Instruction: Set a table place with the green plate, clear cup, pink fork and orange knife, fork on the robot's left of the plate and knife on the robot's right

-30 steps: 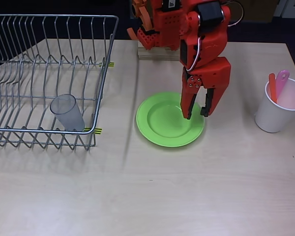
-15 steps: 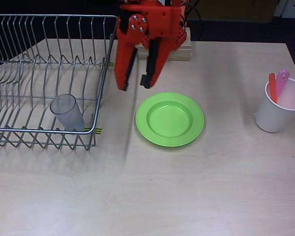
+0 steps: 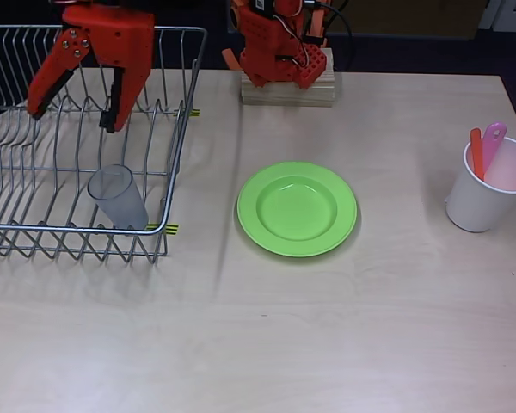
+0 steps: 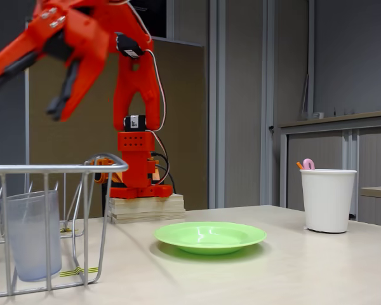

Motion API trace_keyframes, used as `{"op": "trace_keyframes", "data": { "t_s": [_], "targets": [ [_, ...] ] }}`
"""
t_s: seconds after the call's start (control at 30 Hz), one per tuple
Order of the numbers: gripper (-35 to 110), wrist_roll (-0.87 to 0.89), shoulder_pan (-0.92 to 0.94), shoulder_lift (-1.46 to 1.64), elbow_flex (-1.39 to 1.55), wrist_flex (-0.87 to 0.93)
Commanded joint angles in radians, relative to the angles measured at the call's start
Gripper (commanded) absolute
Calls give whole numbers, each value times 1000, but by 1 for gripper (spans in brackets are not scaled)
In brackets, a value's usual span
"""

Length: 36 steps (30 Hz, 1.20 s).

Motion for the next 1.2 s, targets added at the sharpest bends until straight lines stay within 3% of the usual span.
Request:
{"op": "trace_keyframes", "data": {
  "t_s": [0.0,0.43,0.9,1.17],
  "targets": [
    [48,-100,37,-51,-3,-23],
    [49,-459,-38,-176,48,-5],
    [52,-535,-20,-362,-43,-15],
    [38,-538,8,-445,-107,-18]
  ]
}}
